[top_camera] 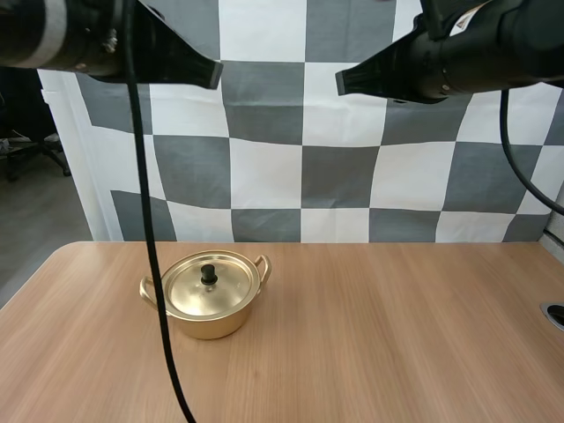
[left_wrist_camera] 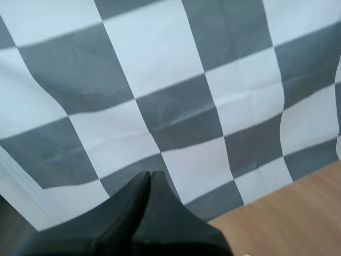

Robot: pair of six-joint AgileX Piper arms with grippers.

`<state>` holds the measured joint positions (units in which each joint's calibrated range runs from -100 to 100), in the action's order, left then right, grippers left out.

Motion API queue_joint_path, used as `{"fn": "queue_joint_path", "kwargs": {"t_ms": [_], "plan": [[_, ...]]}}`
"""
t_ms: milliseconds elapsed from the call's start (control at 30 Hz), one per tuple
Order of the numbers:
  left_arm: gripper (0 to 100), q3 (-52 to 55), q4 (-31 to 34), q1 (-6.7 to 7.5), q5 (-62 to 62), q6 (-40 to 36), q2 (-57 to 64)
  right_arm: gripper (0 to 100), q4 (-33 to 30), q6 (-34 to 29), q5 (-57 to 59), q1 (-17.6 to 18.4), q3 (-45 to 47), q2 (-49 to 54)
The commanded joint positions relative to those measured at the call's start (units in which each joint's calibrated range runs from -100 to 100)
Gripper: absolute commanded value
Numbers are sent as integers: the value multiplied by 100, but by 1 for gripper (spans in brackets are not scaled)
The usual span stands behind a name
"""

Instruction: Open the pot, put the car inside, and close it

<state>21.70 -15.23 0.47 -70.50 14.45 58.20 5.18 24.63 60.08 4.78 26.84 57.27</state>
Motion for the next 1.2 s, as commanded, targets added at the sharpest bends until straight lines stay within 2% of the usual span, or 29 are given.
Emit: {"fn": "queue_joint_path", "kwargs": {"t_ms": [0, 133, 333, 500, 667, 933, 1000, 1100, 1167], "plan": [[0, 94, -162, -3, 336, -91, 1134, 0, 10, -4, -42, -5, 445, 697], [0, 671, -368, -3, 810, -124, 1767, 0, 12, -4, -975, -5, 1523, 1598], [0, 2270, -378, -11, 2204, -124, 2498, 0, 12, -4, -2427, -5, 2832, 2541], [0, 3468, -378, -154, 3513, -148, 3251, 0, -56, -4, -3209, -5, 3663, 3116], [0, 4417, -378, -161, 4952, -161, 3973, 0, -274, -4, -4531, -5, 4342, 3558], [0, 5136, -344, -153, 4885, -141, 4180, 0, -376, -4, -4842, -5, 5026, 4051], [0, 5136, -51, -145, 4436, -128, 4180, 0, -376, -4, -4651, -5, 5028, 4273], [0, 5231, 5, -141, 3788, -128, 4180, 0, -404, -4, -4389, -5, 5028, 4273], [0, 5412, 107, -141, 3884, -128, 4180, 0, -403, -4, -4126, -5, 5088, 4273]]}}
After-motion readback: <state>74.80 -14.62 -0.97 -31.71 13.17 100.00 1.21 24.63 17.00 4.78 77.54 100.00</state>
